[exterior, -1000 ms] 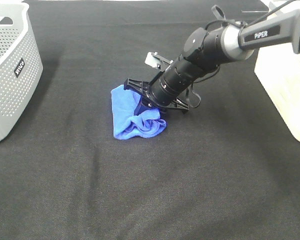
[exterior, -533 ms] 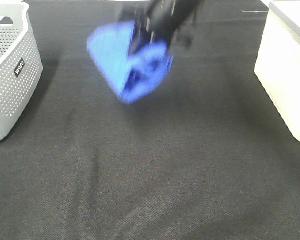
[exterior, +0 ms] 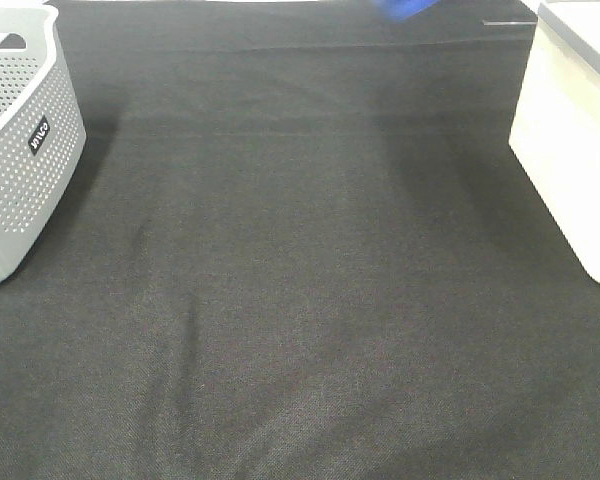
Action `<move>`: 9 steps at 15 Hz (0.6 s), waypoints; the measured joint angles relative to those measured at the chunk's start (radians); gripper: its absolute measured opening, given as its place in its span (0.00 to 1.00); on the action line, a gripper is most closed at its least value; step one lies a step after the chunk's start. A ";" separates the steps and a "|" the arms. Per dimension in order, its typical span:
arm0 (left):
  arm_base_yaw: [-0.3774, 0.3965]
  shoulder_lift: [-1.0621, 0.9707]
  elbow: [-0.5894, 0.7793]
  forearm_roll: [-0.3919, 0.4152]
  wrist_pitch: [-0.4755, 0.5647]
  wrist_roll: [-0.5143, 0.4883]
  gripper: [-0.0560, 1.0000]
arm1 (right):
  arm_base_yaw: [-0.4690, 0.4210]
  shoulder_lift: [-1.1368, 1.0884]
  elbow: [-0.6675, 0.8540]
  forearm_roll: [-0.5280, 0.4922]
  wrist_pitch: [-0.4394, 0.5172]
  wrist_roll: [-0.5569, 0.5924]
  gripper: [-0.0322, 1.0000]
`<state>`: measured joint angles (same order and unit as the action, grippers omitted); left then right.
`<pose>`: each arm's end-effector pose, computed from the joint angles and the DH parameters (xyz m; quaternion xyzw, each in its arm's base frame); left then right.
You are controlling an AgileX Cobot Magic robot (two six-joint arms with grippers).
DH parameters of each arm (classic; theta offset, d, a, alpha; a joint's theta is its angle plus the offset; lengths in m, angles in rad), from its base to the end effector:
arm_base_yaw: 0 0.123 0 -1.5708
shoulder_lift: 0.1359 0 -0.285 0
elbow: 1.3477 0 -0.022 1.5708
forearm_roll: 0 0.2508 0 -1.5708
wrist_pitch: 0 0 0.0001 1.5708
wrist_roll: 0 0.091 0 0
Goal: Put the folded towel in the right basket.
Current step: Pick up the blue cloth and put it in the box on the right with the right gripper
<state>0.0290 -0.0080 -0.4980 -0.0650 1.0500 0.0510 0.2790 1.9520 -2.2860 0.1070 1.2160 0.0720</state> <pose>-0.0053 -0.0053 0.2777 0.0105 0.8483 -0.0113 0.5292 0.4053 0.1256 0.4288 -0.0973 0.9192 0.1186 0.3627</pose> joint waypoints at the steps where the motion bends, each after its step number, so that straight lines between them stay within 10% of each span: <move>1: 0.000 0.000 0.000 0.000 0.000 0.000 0.97 | -0.070 -0.021 -0.003 0.000 0.000 -0.002 0.27; 9: 0.000 0.000 0.000 0.000 0.000 0.000 0.97 | -0.524 -0.029 0.099 -0.058 0.002 -0.034 0.27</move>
<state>0.0290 -0.0080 -0.4980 -0.0650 1.0500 0.0510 -0.2450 1.9230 -2.1870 0.0490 1.2180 0.0380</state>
